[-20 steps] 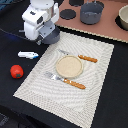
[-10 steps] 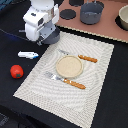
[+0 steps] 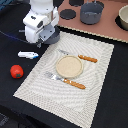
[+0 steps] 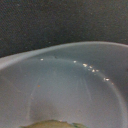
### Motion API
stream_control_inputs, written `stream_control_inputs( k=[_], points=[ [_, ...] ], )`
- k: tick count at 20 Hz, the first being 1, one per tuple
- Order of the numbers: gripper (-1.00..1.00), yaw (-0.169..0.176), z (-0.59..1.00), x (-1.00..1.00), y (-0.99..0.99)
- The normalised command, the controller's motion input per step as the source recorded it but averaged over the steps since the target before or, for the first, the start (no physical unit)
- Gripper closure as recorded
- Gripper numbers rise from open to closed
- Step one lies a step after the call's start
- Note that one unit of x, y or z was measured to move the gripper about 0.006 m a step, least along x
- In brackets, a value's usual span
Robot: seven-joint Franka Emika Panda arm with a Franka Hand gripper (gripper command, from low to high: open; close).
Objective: Place the pan onto the stove and place the fish and sausage into the pan.
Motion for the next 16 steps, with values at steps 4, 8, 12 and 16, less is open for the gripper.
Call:
stream_control_inputs(
  k=[4,8,12,16],
  points=[
    [1.00,0.000,-0.04,-0.06,0.00],
    [1.00,0.000,-0.06,-0.07,0.00],
    [1.00,0.000,-0.08,-0.08,0.00],
    [1.00,-0.001,-0.09,-0.10,0.00]
  ],
)
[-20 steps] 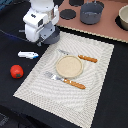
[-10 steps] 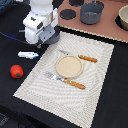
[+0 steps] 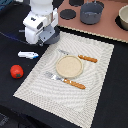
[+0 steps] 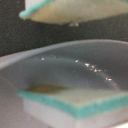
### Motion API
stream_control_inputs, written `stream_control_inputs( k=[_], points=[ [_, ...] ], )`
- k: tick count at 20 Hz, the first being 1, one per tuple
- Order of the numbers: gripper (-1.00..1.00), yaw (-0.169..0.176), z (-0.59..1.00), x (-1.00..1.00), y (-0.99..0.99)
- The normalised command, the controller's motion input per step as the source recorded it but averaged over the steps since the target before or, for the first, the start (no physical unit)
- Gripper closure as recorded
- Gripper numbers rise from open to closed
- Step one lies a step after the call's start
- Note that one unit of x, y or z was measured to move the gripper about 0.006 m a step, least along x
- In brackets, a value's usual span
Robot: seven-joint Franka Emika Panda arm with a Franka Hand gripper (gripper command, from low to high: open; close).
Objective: Place the pan onto the stove and place the fish and sausage into the pan.
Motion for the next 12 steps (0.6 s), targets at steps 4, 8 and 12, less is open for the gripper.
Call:
stream_control_inputs(
  k=[4,8,12],
  points=[
    [1.00,-0.003,-0.03,-0.08,-0.01],
    [1.00,-0.025,0.47,0.01,-0.06],
    [1.00,-0.062,1.00,0.00,0.03]
  ],
)
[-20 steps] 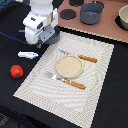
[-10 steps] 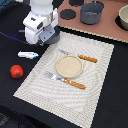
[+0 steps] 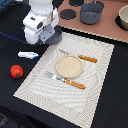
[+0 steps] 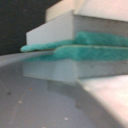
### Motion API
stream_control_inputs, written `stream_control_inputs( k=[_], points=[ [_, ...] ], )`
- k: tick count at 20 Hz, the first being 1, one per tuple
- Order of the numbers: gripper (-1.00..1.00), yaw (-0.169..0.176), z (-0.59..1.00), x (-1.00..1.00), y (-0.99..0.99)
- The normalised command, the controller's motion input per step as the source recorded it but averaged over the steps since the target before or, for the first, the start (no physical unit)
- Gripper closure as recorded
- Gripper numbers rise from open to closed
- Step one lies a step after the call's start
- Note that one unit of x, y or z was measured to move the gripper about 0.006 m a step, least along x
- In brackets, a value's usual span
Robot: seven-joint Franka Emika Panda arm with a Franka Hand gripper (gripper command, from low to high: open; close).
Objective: Place the pan onto the stove and place the fish and sausage into the pan.
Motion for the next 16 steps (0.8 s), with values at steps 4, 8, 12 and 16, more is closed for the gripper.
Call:
stream_control_inputs(
  k=[4,8,12,16],
  points=[
    [1.00,-0.059,1.00,-0.01,0.30],
    [1.00,-0.003,1.00,-0.09,0.62],
    [1.00,0.000,0.94,0.00,0.85],
    [1.00,0.000,0.65,0.00,0.98]
  ],
)
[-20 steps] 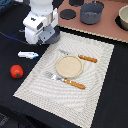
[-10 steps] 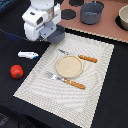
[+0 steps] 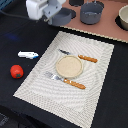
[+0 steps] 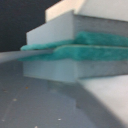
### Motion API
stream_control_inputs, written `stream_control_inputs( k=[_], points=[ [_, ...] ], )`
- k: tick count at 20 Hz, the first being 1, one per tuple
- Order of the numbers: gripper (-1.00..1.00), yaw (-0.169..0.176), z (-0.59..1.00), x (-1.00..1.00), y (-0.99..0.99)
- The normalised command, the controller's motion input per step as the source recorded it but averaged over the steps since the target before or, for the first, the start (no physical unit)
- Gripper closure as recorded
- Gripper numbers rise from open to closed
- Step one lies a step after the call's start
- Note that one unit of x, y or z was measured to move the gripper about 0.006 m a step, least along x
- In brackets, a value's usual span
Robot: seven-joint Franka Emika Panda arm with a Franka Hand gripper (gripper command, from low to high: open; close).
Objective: Place the pan onto the stove and place the fish and sausage into the pan.
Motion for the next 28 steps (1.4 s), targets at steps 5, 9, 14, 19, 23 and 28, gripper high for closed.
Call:
stream_control_inputs(
  k=[5,9,14,19,23,28],
  points=[
    [1.00,0.000,0.28,0.06,0.88],
    [1.00,0.000,0.00,0.28,0.61],
    [1.00,0.000,-0.13,0.43,0.37],
    [1.00,0.000,-0.22,0.34,0.40],
    [1.00,0.000,-0.25,0.17,0.40],
    [1.00,0.000,-0.24,0.00,0.39]
  ],
)
